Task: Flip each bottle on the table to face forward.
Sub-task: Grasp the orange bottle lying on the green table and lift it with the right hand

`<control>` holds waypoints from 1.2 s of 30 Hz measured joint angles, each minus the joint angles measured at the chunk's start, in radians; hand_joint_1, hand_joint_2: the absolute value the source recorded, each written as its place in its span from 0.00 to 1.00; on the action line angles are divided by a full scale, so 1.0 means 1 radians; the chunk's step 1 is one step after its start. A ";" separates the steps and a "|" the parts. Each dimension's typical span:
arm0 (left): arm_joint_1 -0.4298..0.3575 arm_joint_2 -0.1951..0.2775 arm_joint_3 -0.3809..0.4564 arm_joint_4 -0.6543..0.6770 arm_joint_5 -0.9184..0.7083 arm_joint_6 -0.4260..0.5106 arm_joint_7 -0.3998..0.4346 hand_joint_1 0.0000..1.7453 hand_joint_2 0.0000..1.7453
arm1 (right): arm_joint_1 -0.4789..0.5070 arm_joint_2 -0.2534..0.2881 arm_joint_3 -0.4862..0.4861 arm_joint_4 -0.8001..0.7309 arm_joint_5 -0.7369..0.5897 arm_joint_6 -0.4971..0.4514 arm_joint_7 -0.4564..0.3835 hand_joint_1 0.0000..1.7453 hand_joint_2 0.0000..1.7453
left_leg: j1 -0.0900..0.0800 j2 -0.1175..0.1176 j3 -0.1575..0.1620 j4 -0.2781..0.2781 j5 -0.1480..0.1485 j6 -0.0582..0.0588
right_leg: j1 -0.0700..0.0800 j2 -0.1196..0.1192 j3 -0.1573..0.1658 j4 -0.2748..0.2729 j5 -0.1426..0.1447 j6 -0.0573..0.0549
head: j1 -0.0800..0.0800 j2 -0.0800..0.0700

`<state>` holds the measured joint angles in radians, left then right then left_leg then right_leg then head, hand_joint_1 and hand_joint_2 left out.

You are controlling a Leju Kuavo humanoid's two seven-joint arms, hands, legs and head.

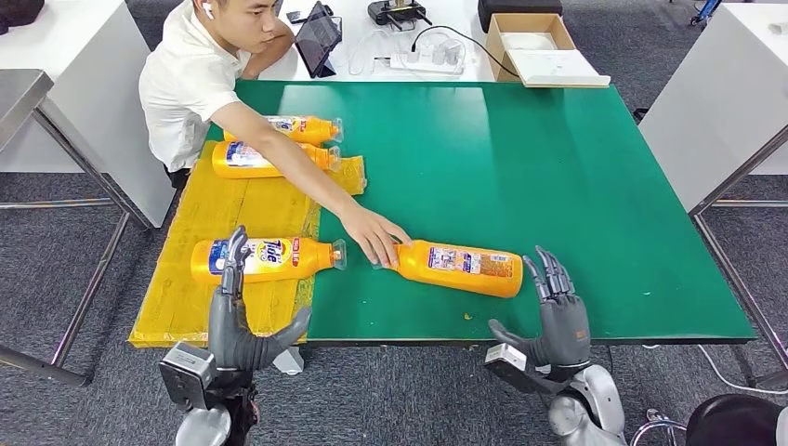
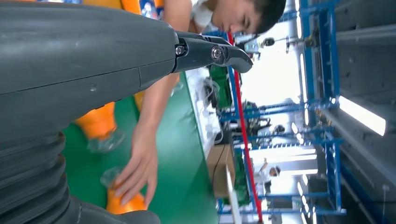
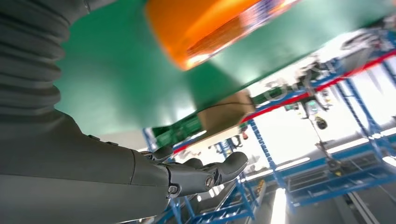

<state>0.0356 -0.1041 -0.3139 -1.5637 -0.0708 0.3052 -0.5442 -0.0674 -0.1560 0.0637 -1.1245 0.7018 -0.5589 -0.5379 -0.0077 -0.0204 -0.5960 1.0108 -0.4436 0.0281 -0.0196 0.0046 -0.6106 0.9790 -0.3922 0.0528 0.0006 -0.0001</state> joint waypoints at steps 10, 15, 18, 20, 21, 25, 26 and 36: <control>0.017 -0.001 -0.047 -0.014 -0.057 0.016 0.001 0.00 1.00 | -0.089 -0.052 -0.029 0.128 0.108 0.082 0.083 0.00 1.00 | 0.001 0.001 0.001 0.000 0.001 0.000 | 0.001 0.000 0.000 0.000 0.000 0.000 | 0.000 0.000; 0.005 -0.003 -0.084 -0.009 -0.075 0.015 0.002 0.00 1.00 | -0.153 -0.052 -0.024 0.232 0.118 0.138 0.086 0.00 1.00 | 0.000 0.001 0.000 0.000 0.001 0.000 | 0.000 0.000 0.000 0.000 0.000 0.000 | 0.000 0.000; -0.011 -0.004 -0.105 -0.001 -0.076 0.010 0.005 0.00 1.00 | -0.202 -0.040 -0.011 0.303 0.125 0.146 0.079 0.00 1.00 | 0.000 0.001 0.000 0.000 0.001 0.000 | 0.000 0.000 0.000 0.000 0.001 0.000 | 0.000 0.000; -0.021 -0.006 -0.116 0.003 -0.076 0.008 0.007 0.00 1.00 | -0.229 -0.028 0.000 0.341 0.129 0.151 0.074 0.00 1.00 | 0.000 0.001 0.000 0.000 0.001 0.000 | 0.000 0.000 0.000 0.000 0.001 0.000 | 0.000 0.000; -0.025 -0.008 -0.119 0.005 -0.076 0.008 0.008 0.00 1.00 | -0.239 -0.022 0.006 0.357 0.131 0.153 0.073 0.00 1.00 | 0.000 0.001 0.000 0.000 0.001 0.000 | 0.000 0.000 0.000 0.000 0.001 0.000 | 0.000 0.000; -0.031 -0.011 -0.127 0.011 -0.075 0.007 0.010 0.00 1.00 | -0.266 -0.008 0.018 0.400 0.133 0.157 0.067 0.00 1.00 | 0.001 0.001 0.000 0.000 0.001 0.000 | 0.001 0.000 0.000 0.001 0.000 0.000 | 0.000 0.000; -0.033 -0.011 -0.129 0.012 -0.075 0.007 0.010 0.00 1.00 | -0.271 -0.005 0.020 0.408 0.131 0.158 0.063 0.00 1.00 | 0.001 0.001 0.000 0.000 0.001 0.000 | 0.001 0.000 0.000 0.001 0.000 0.000 | 0.000 0.000; -0.058 -0.012 -0.159 0.022 -0.073 -0.001 0.015 0.00 1.00 | -0.314 0.036 0.037 0.474 0.082 0.166 0.007 0.00 1.00 | 0.001 0.001 0.000 0.000 0.001 0.000 | 0.000 0.000 0.000 0.001 0.001 0.000 | 0.000 0.000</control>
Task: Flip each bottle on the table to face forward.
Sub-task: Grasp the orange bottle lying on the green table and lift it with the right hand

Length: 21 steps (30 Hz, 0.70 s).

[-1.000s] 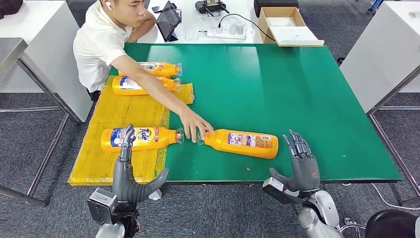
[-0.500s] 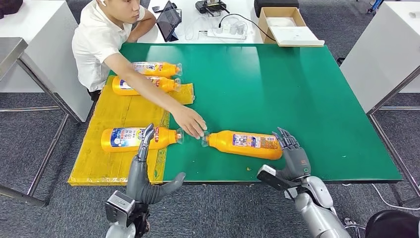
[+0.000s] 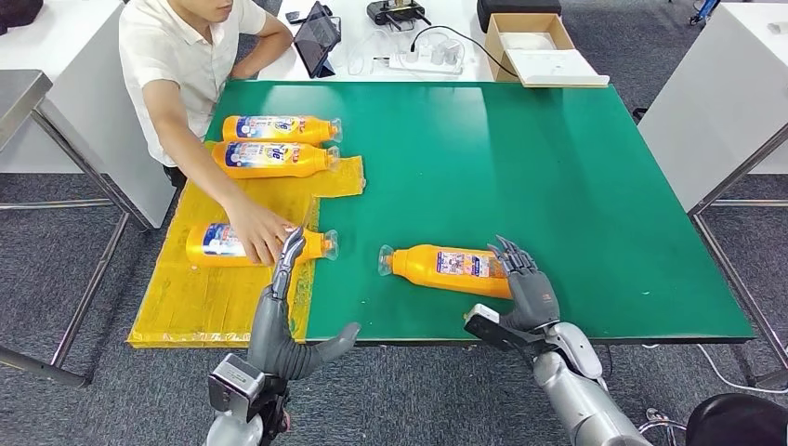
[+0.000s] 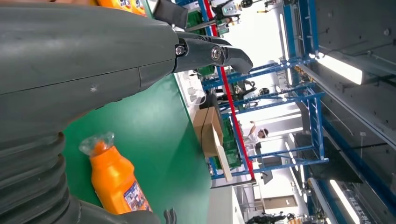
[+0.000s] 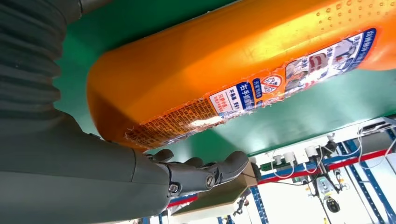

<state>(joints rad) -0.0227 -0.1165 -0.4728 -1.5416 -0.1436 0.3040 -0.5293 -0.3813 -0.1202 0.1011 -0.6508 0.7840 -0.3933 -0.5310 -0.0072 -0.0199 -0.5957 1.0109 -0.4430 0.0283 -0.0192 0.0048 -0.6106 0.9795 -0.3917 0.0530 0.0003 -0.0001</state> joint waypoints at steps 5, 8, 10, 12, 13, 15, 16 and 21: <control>-0.015 -0.001 -0.019 0.012 0.003 -0.009 0.009 0.00 1.00 | -0.026 0.011 0.015 0.035 0.012 -0.023 0.006 0.00 1.00 | 0.000 0.000 0.000 0.000 0.000 0.000 | 0.000 0.000 0.000 0.000 0.000 0.000 | 0.000 0.000; -0.023 -0.002 -0.027 0.019 0.004 -0.013 0.013 0.00 1.00 | -0.041 0.016 0.021 0.052 0.021 -0.035 0.018 0.00 1.00 | 0.000 0.000 0.000 0.000 0.000 0.000 | 0.000 0.000 0.000 0.000 0.000 0.000 | 0.000 0.000; -0.027 -0.002 -0.033 0.023 0.005 -0.019 0.018 0.00 1.00 | -0.054 0.017 0.030 0.066 0.042 -0.049 0.043 0.00 1.00 | 0.000 0.000 0.000 0.000 0.000 0.000 | 0.000 0.000 0.000 0.000 0.000 0.000 | 0.000 0.000; -0.035 -0.002 -0.039 0.026 0.009 -0.031 0.028 0.00 1.00 | -0.072 0.018 0.044 0.083 0.075 -0.062 0.083 0.00 1.00 | 0.000 0.000 0.000 0.000 0.000 0.000 | 0.000 0.000 0.000 0.000 0.000 0.000 | 0.000 0.000; -0.039 -0.002 -0.041 0.027 0.015 -0.042 0.036 0.00 1.00 | -0.082 0.018 0.051 0.091 0.091 -0.068 0.104 0.00 1.00 | 0.000 0.000 0.000 0.000 0.000 0.000 | 0.000 0.000 0.000 0.000 0.000 0.000 | 0.000 0.000; -0.048 -0.002 -0.048 0.032 0.043 -0.078 0.053 0.00 1.00 | -0.102 0.018 0.065 0.108 0.117 -0.076 0.138 0.00 1.00 | 0.000 0.000 0.000 0.000 0.000 0.000 | 0.000 0.000 0.000 0.000 0.000 0.000 | 0.000 0.000; -0.052 -0.002 -0.050 0.035 0.060 -0.098 0.062 0.00 1.00 | -0.111 0.018 0.071 0.116 0.125 -0.078 0.152 0.00 1.00 | 0.000 0.000 0.000 0.000 0.000 0.000 | 0.000 0.000 0.000 0.000 0.000 0.000 | 0.000 0.000; -0.063 -0.002 -0.055 0.046 0.098 -0.142 0.078 0.00 1.00 | -0.139 0.018 0.090 0.145 0.138 -0.076 0.177 0.00 1.00 | 0.000 0.000 0.000 0.000 0.000 0.000 | 0.000 0.000 0.000 0.000 0.000 0.000 | 0.000 0.000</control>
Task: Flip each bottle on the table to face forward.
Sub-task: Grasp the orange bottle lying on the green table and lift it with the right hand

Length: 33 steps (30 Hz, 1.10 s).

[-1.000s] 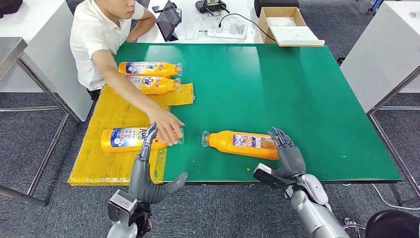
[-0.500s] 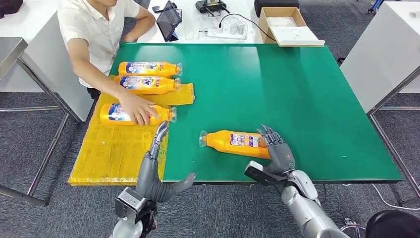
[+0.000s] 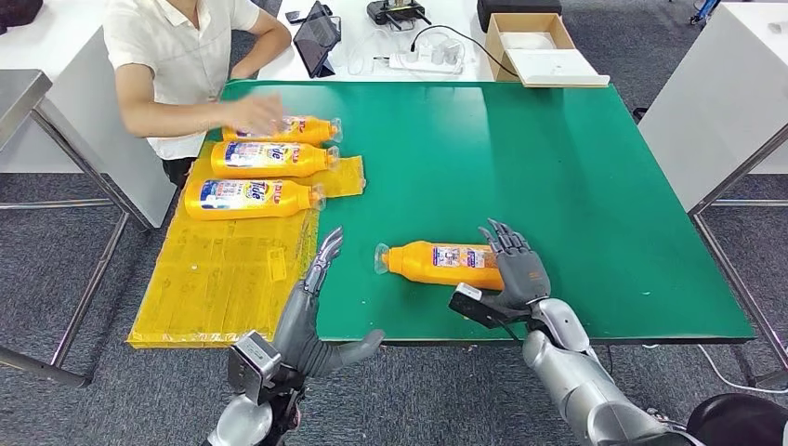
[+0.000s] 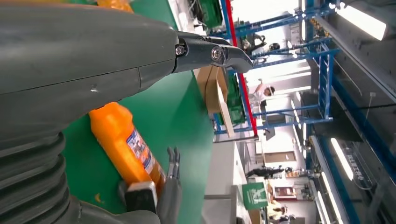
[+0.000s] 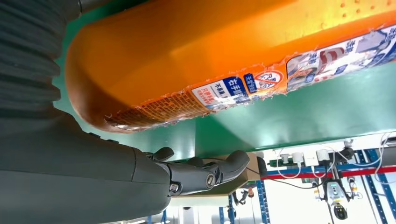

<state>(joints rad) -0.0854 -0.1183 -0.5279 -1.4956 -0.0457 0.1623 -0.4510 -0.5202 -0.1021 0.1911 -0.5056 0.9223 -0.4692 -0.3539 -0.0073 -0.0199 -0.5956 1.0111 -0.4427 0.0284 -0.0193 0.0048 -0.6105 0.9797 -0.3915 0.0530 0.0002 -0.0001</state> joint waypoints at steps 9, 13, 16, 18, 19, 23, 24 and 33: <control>-0.007 0.002 -0.001 0.012 0.045 -0.078 0.023 0.00 1.00 | -0.056 -0.008 0.032 0.050 0.050 0.188 0.168 0.00 1.00 | 0.000 0.002 0.002 0.000 0.000 0.000 | 0.000 0.001 0.001 0.000 0.000 0.000 | 0.000 0.000; -0.010 0.005 0.000 0.015 0.048 -0.107 0.029 0.00 1.00 | -0.102 -0.012 0.043 0.076 0.052 0.343 0.248 0.19 1.00 | 0.000 0.005 0.007 0.000 0.000 0.000 | 0.000 0.002 0.004 -0.001 0.000 0.000 | 0.000 0.000; -0.020 0.006 -0.001 0.028 0.045 -0.127 0.029 0.00 1.00 | -0.136 -0.019 0.054 0.097 0.055 0.458 0.286 0.86 1.00 | 0.000 0.005 0.012 0.000 -0.001 0.000 | 0.000 0.002 0.009 -0.001 0.000 0.000 | 0.000 0.000; -0.027 0.006 -0.001 0.037 0.042 -0.132 0.029 0.00 1.00 | -0.149 -0.024 0.061 0.108 0.058 0.494 0.295 0.97 1.00 | 0.000 0.005 0.014 0.000 -0.001 0.000 | 0.000 0.002 0.011 -0.001 0.000 0.000 | 0.000 0.000; -0.029 0.006 -0.001 0.041 0.040 -0.133 0.028 0.00 1.00 | -0.152 -0.025 0.064 0.112 0.059 0.504 0.296 0.99 1.00 | 0.000 0.006 0.016 0.000 -0.001 0.000 | 0.000 0.002 0.012 -0.001 0.000 0.000 | 0.000 0.000; -0.038 0.006 -0.001 0.055 0.037 -0.141 0.027 0.00 1.00 | -0.160 -0.031 0.074 0.122 0.058 0.519 0.295 1.00 1.00 | 0.000 0.006 0.018 0.000 -0.001 0.000 | 0.001 0.003 0.015 -0.001 0.000 -0.001 | 0.000 0.000; -0.039 0.006 -0.001 0.057 0.037 -0.142 0.026 0.00 1.00 | -0.161 -0.032 0.075 0.124 0.057 0.519 0.292 1.00 1.00 | 0.000 0.006 0.019 0.000 -0.001 0.000 | 0.001 0.003 0.015 -0.001 0.000 -0.001 | 0.000 0.000; -0.043 0.007 -0.001 0.062 0.037 -0.149 0.019 0.00 1.00 | -0.156 -0.043 0.073 0.127 0.003 0.520 0.184 1.00 1.00 | 0.000 0.006 0.018 0.000 -0.001 0.000 | 0.001 0.003 0.016 -0.001 0.000 0.000 | 0.000 0.000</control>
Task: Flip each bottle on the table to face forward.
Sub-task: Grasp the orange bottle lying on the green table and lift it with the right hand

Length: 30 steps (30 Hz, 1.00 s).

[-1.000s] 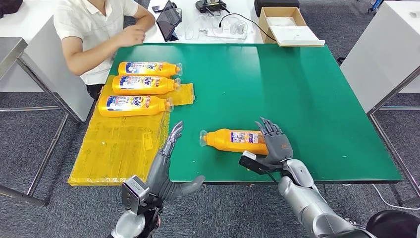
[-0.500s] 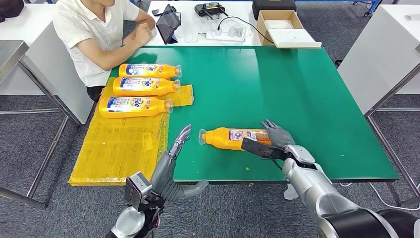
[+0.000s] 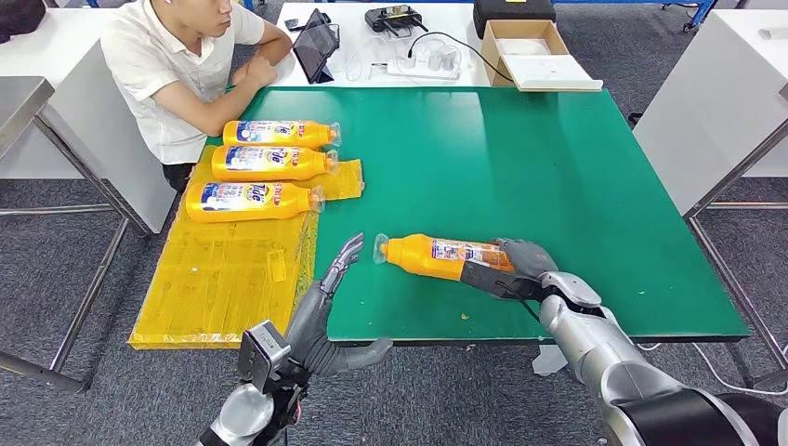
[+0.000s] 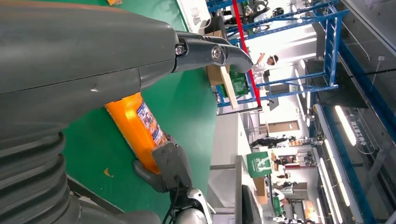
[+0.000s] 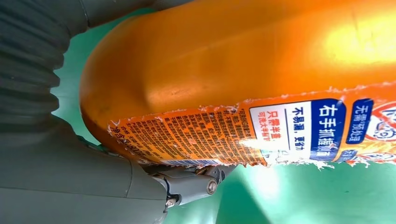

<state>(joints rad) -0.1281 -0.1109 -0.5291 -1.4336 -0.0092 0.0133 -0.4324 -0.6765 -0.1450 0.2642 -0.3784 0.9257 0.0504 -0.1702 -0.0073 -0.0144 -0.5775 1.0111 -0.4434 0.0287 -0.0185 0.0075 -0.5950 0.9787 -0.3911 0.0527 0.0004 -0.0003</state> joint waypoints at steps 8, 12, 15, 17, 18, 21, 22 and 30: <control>-0.001 0.002 0.000 0.000 0.001 0.000 -0.001 0.00 1.00 | 0.008 -0.003 -0.002 0.001 -0.018 -0.026 -0.045 1.00 1.00 | 0.000 0.000 -0.001 0.000 -0.001 0.000 | 0.001 0.000 0.000 0.000 0.000 0.000 | 0.000 0.000; 0.000 0.004 0.000 0.000 0.009 0.027 -0.005 0.00 1.00 | 0.037 0.002 -0.011 0.000 -0.060 -0.126 -0.129 1.00 1.00 | 0.000 0.000 -0.002 0.000 -0.001 0.000 | 0.001 0.000 -0.001 0.000 0.000 0.000 | 0.000 0.000; 0.005 0.002 0.002 -0.004 0.008 0.093 -0.009 0.00 1.00 | 0.072 0.014 -0.033 -0.010 -0.115 -0.227 -0.196 1.00 1.00 | 0.000 0.000 -0.003 0.000 -0.001 0.000 | 0.001 0.000 -0.002 0.000 0.000 0.000 | 0.000 0.000; 0.015 -0.005 0.010 -0.012 0.027 0.144 -0.008 0.00 1.00 | 0.104 0.028 -0.057 -0.028 -0.167 -0.282 -0.251 1.00 1.00 | 0.001 -0.001 -0.004 0.000 -0.001 0.000 | 0.001 0.000 -0.003 0.000 0.000 0.000 | 0.000 0.000; 0.023 -0.011 0.016 -0.017 0.050 0.166 -0.001 0.00 1.00 | 0.124 0.036 -0.071 -0.043 -0.200 -0.299 -0.279 1.00 1.00 | 0.001 -0.001 -0.005 0.000 -0.001 0.000 | 0.001 0.000 -0.003 0.000 0.000 0.000 | 0.000 0.000; 0.051 -0.029 0.037 -0.030 0.152 0.206 0.026 0.00 1.00 | 0.196 0.067 -0.113 -0.115 -0.300 -0.314 -0.338 1.00 1.00 | 0.001 -0.002 -0.009 0.000 -0.001 0.000 | 0.001 -0.001 -0.007 0.001 -0.001 0.000 | 0.000 0.000; 0.059 -0.033 0.042 -0.033 0.175 0.212 0.031 0.00 1.00 | 0.217 0.077 -0.124 -0.140 -0.320 -0.314 -0.345 1.00 1.00 | 0.001 -0.002 -0.010 0.000 -0.001 0.000 | 0.001 -0.001 -0.008 0.001 -0.001 0.000 | 0.000 0.000; 0.091 -0.055 0.061 -0.049 0.256 0.236 0.009 0.00 1.00 | 0.299 0.119 -0.161 -0.266 -0.407 -0.292 -0.377 1.00 1.00 | 0.001 -0.004 -0.015 0.000 0.000 0.000 | 0.001 -0.001 -0.012 0.001 -0.001 0.000 | 0.000 0.000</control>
<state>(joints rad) -0.0373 -0.1655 -0.4678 -1.4829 0.2464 0.2494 -0.4239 -0.3777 -0.0262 0.1031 -0.6449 0.5191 -0.2415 -0.5473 -0.0063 -0.0180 -0.5927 1.0111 -0.4435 0.0287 -0.0179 0.0062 -0.6072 0.9794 -0.3916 0.0528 0.0006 -0.0001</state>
